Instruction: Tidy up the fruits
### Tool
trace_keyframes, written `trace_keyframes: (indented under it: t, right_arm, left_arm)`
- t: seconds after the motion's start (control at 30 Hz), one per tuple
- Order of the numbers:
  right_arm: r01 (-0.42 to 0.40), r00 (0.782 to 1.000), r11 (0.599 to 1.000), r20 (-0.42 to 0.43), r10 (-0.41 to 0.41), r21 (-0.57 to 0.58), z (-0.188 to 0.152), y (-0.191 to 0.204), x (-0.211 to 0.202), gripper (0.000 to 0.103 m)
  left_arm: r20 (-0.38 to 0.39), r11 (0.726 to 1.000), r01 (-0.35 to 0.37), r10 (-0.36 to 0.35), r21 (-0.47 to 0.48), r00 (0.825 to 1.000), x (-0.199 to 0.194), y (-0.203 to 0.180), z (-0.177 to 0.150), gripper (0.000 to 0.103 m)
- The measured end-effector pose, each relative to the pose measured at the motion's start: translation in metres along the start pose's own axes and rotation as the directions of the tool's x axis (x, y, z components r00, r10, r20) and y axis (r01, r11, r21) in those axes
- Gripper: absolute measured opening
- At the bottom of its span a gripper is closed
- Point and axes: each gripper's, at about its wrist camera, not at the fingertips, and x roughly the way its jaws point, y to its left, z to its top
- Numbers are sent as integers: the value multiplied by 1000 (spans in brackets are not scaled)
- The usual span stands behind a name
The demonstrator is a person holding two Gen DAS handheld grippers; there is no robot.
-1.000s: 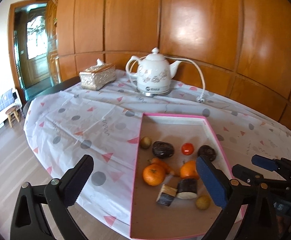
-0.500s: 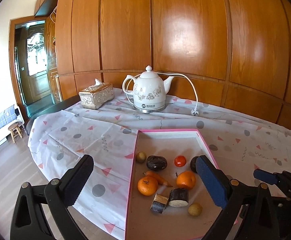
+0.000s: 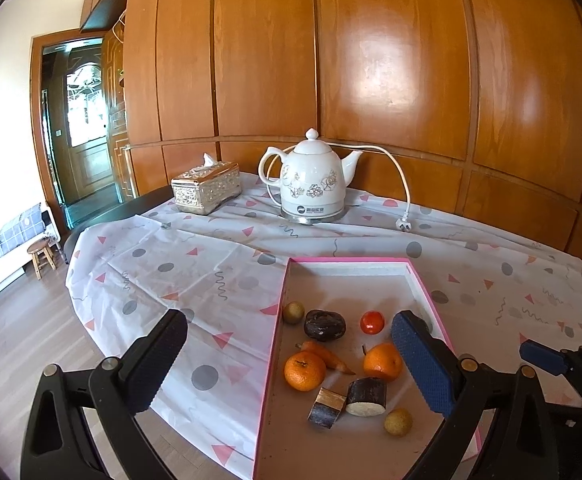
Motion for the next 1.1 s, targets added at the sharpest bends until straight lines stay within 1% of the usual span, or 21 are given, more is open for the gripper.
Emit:
trace_keyframes:
  t: [0.5, 1.1]
  right_arm:
    - [-3, 1000, 1000, 11, 4, -20, 3, 5, -2, 65]
    - [2, 1000, 1000, 13, -2, -28, 5, 7, -1, 65]
  left_arm:
    - [-4, 999, -16, 16, -28, 1000, 1, 4, 0, 103]
    - [-18, 999, -14, 14, -35, 1000, 4, 8, -3, 103]
